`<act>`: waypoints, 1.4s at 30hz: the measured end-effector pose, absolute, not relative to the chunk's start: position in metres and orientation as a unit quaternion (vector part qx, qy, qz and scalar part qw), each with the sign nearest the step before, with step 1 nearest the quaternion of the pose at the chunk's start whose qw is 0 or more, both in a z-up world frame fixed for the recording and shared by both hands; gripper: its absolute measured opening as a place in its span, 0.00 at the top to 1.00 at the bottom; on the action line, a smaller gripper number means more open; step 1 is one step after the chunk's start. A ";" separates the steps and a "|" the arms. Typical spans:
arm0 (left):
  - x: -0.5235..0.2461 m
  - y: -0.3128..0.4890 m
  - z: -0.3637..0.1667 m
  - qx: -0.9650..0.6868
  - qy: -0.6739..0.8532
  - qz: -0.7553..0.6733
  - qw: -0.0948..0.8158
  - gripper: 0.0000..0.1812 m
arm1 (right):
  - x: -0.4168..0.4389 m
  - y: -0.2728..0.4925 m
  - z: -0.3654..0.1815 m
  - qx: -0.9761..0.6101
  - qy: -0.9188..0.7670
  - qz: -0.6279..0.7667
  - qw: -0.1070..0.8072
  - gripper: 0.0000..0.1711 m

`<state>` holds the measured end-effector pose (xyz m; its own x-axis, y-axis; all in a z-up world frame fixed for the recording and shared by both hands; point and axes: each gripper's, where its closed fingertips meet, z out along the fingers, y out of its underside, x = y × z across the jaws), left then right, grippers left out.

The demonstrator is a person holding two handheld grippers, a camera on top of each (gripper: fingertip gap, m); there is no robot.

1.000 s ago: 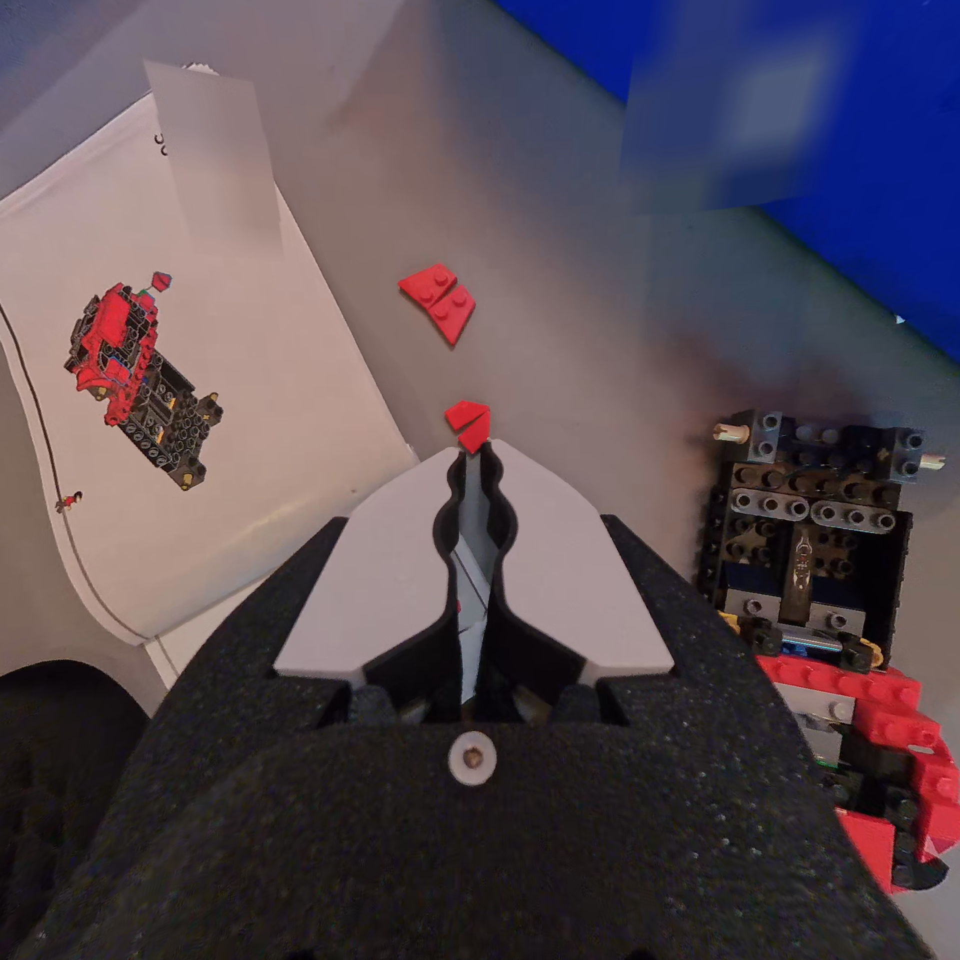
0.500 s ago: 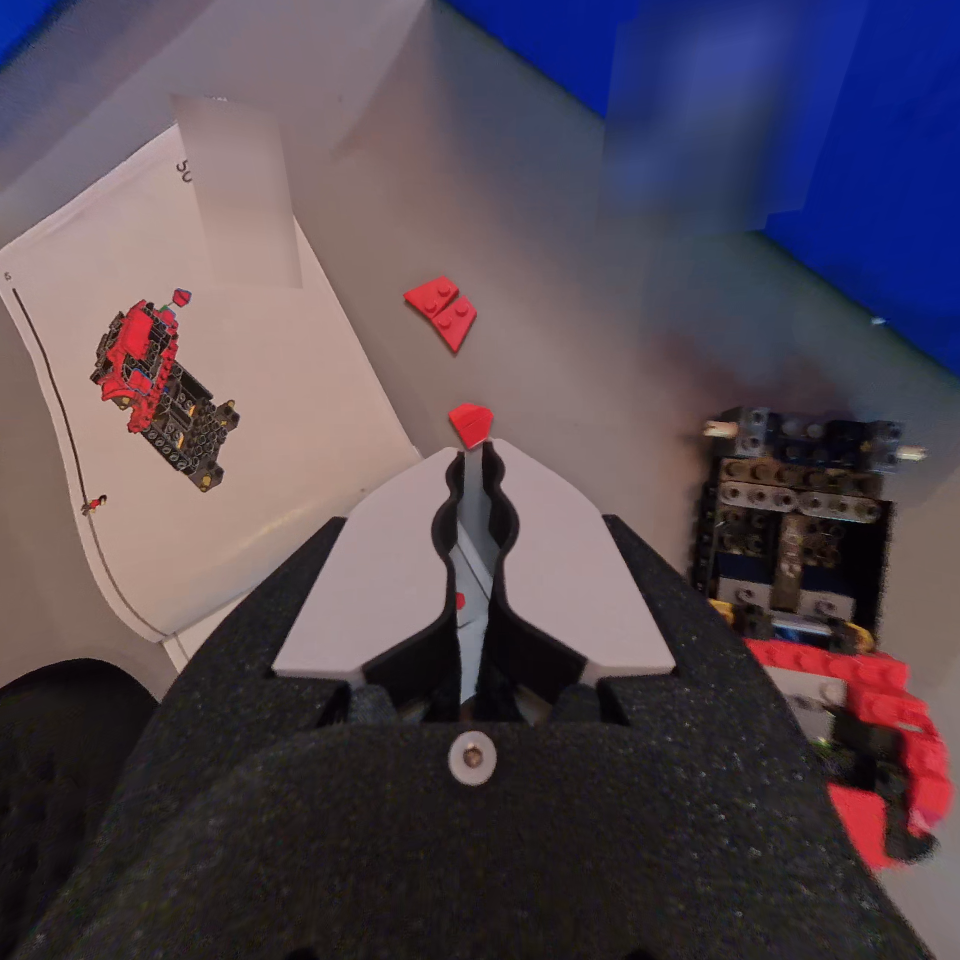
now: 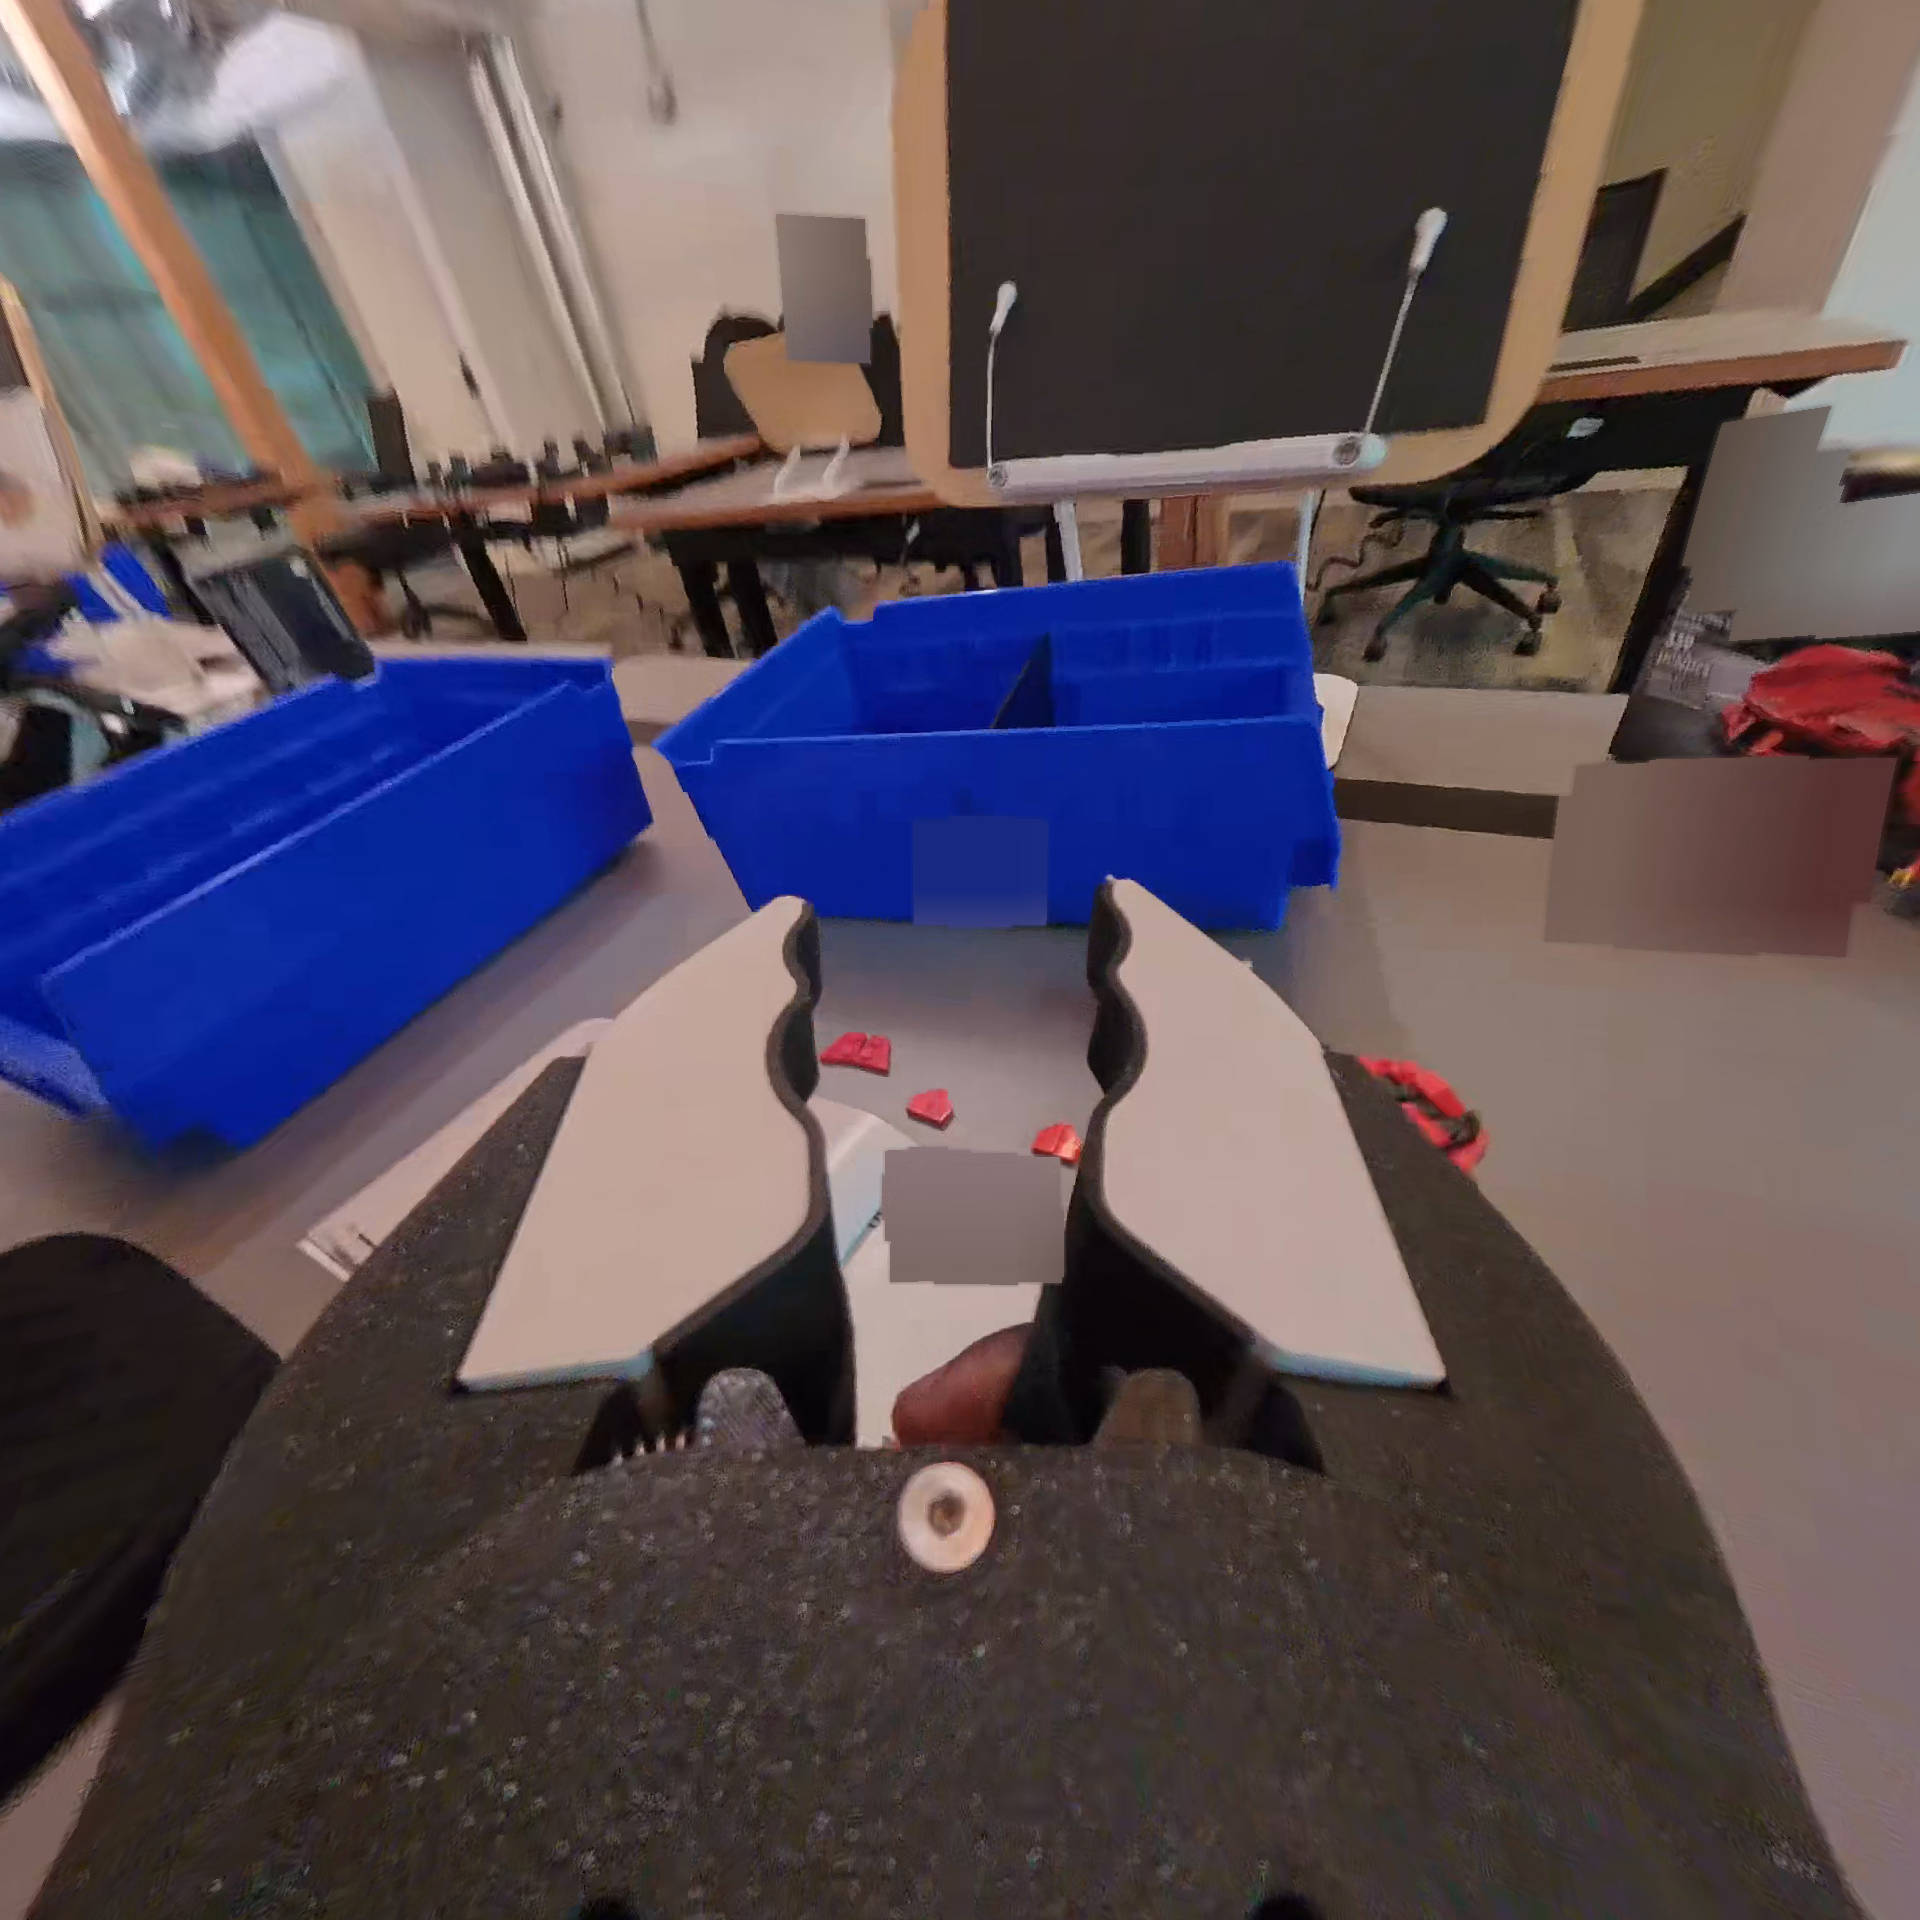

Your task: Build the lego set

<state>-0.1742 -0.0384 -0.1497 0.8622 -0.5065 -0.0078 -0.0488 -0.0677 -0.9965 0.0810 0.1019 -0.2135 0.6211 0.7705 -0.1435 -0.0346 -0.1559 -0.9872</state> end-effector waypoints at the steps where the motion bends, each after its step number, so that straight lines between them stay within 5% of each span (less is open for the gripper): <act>1: -0.175 -0.038 -0.148 -0.715 0.189 -0.162 0.654 0.84 | 0.083 0.102 -0.220 -0.681 -0.258 0.348 0.591 0.69; 13: -0.189 -0.065 -0.086 -0.717 0.079 0.067 0.689 0.38 | 0.106 0.114 -0.249 -0.704 -0.190 0.332 0.598 0.50; 17: -0.197 -0.056 -0.111 -0.757 0.100 0.120 0.635 0.33 | 0.110 0.118 -0.250 -0.705 -0.180 0.322 0.606 0.45; 21: -0.192 -0.050 -0.123 -0.765 0.136 0.094 0.622 0.55 | 0.114 0.123 -0.248 -0.699 -0.164 0.328 0.614 0.39; 23: -0.193 -0.049 -0.118 -0.749 0.145 0.099 0.639 0.99 | 0.117 0.122 -0.243 -0.684 -0.160 0.338 0.626 0.49; 26: -0.196 -0.049 -0.108 -0.733 0.127 0.083 0.663 1.00 | 0.123 0.110 -0.221 -0.621 -0.172 0.367 0.671 0.94; 27: -0.197 -0.050 -0.107 -0.733 0.126 0.082 0.664 1.00 | 0.128 0.109 -0.217 -0.609 -0.165 0.362 0.686 0.99; 30: -0.205 -0.051 -0.108 -0.738 0.117 0.094 0.658 0.99 | 0.138 0.112 -0.215 -0.608 -0.143 0.343 0.701 0.98; 33: -0.214 -0.051 -0.109 -0.738 0.100 0.111 0.657 0.83 | 0.136 0.117 -0.221 -0.626 -0.130 0.355 0.682 0.80; 35: -0.223 -0.048 -0.108 -0.737 0.085 0.126 0.659 0.72 | 0.128 0.112 -0.224 -0.620 -0.162 0.374 0.670 1.00; 36: -0.226 -0.049 -0.107 -0.737 0.081 0.133 0.657 0.75 | 0.123 0.107 -0.221 -0.610 -0.183 0.384 0.669 1.00; 38: -0.228 -0.052 -0.103 -0.729 0.084 0.149 0.663 1.00 | 0.119 0.105 -0.222 -0.610 -0.199 0.378 0.668 1.00; 40: -0.224 -0.055 -0.097 -0.718 0.084 0.141 0.677 1.00 | 0.118 0.109 -0.228 -0.627 -0.195 0.361 0.663 0.95; 42: -0.221 -0.060 -0.091 -0.707 0.088 0.134 0.689 1.00 | 0.120 0.114 -0.231 -0.638 -0.177 0.359 0.657 0.79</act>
<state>-0.2209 -0.0598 -0.0908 0.9486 0.0607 -0.3105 -0.3089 -0.0345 -0.9505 0.1203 0.1139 -0.2305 0.6788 0.6987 -0.2260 -0.2464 -0.0732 -0.9664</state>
